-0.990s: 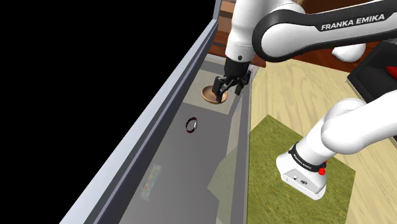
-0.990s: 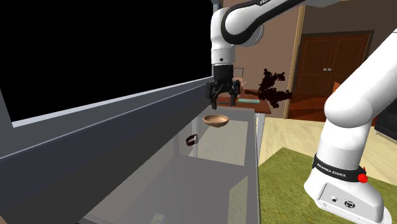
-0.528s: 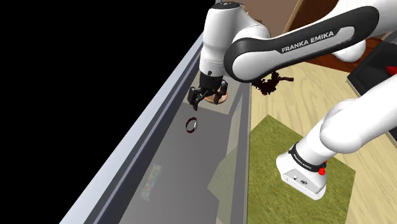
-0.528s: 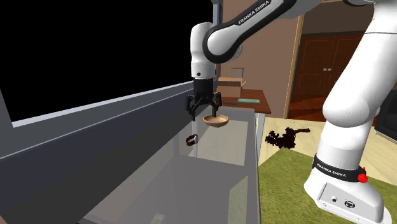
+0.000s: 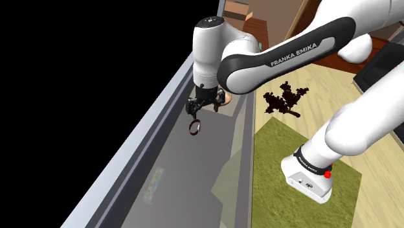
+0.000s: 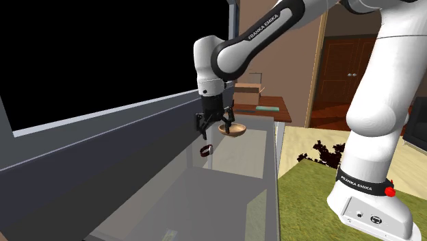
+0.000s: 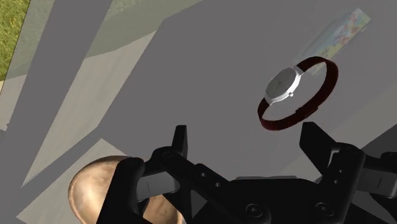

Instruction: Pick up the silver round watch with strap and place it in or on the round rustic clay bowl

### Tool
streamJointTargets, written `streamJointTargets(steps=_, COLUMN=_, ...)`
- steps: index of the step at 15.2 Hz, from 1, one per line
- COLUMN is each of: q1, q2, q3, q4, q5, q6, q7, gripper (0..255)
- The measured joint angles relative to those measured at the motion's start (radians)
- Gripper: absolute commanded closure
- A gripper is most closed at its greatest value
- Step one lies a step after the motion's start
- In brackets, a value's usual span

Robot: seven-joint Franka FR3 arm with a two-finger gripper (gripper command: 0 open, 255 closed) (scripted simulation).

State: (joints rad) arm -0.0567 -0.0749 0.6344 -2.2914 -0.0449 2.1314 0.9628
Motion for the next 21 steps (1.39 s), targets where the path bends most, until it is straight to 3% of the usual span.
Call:
streamJointTargets(steps=2, q1=0.001, q2=0.024, q3=0.007, q4=-0.006, q5=-0.022, q6=0.010, q7=0.020, gripper=0)
streamJointTargets(steps=5, q1=-0.004, q2=0.072, q3=0.003, q4=-0.024, q5=-0.027, q6=0.130, q7=0.023, gripper=0)
streamJointTargets(steps=9, q1=-0.004, q2=0.075, q3=0.004, q4=-0.024, q5=-0.032, q6=0.131, q7=0.024, gripper=0)
streamJointTargets(steps=10, q1=-0.003, q2=0.076, q3=0.005, q4=-0.019, q5=-0.035, q6=0.123, q7=0.026, gripper=255)
streamJointTargets(steps=21, q1=-0.004, q2=0.072, q3=0.005, q4=-0.023, q5=-0.030, q6=0.129, q7=0.024, gripper=255)
